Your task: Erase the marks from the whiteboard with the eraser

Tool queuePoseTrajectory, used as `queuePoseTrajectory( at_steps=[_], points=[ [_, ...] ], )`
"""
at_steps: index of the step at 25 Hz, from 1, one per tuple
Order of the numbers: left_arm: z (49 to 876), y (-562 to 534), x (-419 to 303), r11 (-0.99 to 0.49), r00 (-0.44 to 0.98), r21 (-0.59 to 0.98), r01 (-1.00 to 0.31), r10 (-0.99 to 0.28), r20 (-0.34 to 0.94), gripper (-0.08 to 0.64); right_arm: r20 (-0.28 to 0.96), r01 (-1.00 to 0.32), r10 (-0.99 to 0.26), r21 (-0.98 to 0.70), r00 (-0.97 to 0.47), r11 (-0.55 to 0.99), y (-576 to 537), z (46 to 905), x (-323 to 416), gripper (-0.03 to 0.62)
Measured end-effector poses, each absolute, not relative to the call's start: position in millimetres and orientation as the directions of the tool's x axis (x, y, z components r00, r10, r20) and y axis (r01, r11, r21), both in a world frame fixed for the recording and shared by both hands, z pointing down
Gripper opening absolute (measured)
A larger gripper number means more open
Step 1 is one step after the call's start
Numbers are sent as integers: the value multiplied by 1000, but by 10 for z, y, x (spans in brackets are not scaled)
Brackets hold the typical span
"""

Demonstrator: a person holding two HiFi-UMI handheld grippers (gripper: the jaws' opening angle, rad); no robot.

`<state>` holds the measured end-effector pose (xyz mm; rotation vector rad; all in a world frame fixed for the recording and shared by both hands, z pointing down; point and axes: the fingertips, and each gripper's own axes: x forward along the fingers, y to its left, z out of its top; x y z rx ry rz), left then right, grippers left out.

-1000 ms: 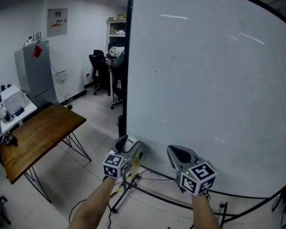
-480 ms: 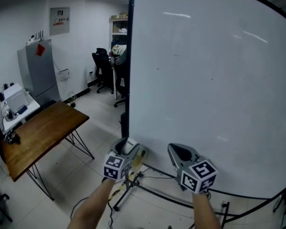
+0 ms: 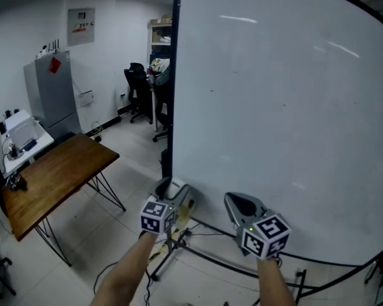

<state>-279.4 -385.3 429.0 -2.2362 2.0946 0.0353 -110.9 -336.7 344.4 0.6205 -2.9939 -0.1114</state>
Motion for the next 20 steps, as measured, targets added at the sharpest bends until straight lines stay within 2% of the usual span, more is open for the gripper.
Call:
queuePoseTrajectory(
  at_steps=[5, 6, 7, 8, 18, 19, 20],
  points=[
    [4338, -3932, -2769, -61, 63, -46, -997, -997, -44, 259, 60, -412, -418, 91, -907, 907, -3392, 3412, -1028, -3],
    [4328, -3936, -2786, -43, 46, -61, -997, -998, -45, 190, 60, -414, -420, 92, -905, 905, -3394, 3407, -1018, -3],
    [4321, -3936, -2806, -27, 31, -70, -997, -998, -49, 57, 60, -416, -423, 93, -904, 904, -3393, 3404, -1010, -3],
    [4331, -3939, -2822, -20, 23, -72, -997, -998, -50, 3, 60, -418, -424, 93, -904, 904, -3393, 3403, -1003, -3],
    [4540, -3891, -2819, -29, 29, -56, -998, -1000, 3, 6, 64, -423, -429, 90, -901, 902, -3376, 3416, -983, -3],
    [4568, -3888, -2797, -43, 42, -58, -997, -999, 14, 20, 64, -421, -427, 90, -902, 902, -3373, 3416, -996, -3],
    [4607, -3888, -2777, -57, 55, -62, -996, -998, 24, 80, 64, -419, -425, 91, -903, 903, -3372, 3418, -1011, -3]
  ],
)
